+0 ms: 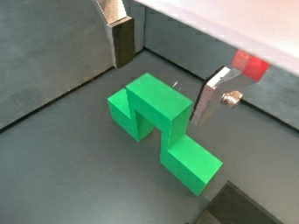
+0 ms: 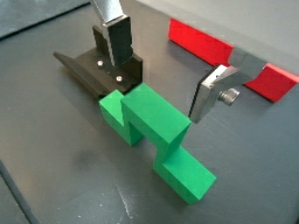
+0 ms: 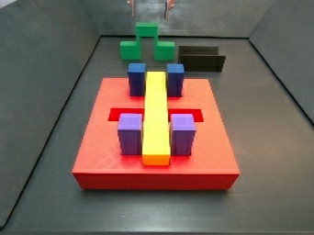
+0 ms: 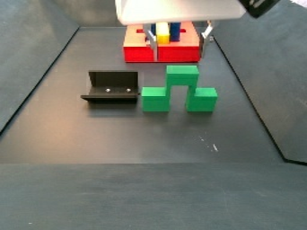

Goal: Pick up the green object. Move up. Move to above the board. Insert the green object.
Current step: Pick up the green object.

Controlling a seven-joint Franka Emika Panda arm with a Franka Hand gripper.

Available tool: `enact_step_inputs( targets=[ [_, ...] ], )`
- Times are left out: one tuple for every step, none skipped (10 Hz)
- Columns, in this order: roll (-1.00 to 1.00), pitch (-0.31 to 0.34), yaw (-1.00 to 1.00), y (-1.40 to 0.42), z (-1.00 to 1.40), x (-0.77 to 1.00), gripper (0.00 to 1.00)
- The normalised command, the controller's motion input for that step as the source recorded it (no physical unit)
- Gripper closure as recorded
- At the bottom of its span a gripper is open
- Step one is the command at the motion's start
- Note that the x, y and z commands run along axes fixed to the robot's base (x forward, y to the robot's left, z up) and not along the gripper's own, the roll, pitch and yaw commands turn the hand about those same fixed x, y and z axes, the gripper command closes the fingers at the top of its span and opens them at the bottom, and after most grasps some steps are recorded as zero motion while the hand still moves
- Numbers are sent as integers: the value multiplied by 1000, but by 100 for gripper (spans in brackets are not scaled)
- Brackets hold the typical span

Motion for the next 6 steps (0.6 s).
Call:
enact_step_inputs(
  targets=[
    [0, 0, 0, 0, -237, -3, 0],
    [0, 0, 0, 0, -251, 0, 0],
    [0, 1, 0, 0, -251, -14, 0],
    [-30, 1, 0, 0, -237, -83, 0],
    [-43, 6, 0, 0, -229, -80, 0],
    [-47, 6, 0, 0, -231, -106, 0]
  ],
)
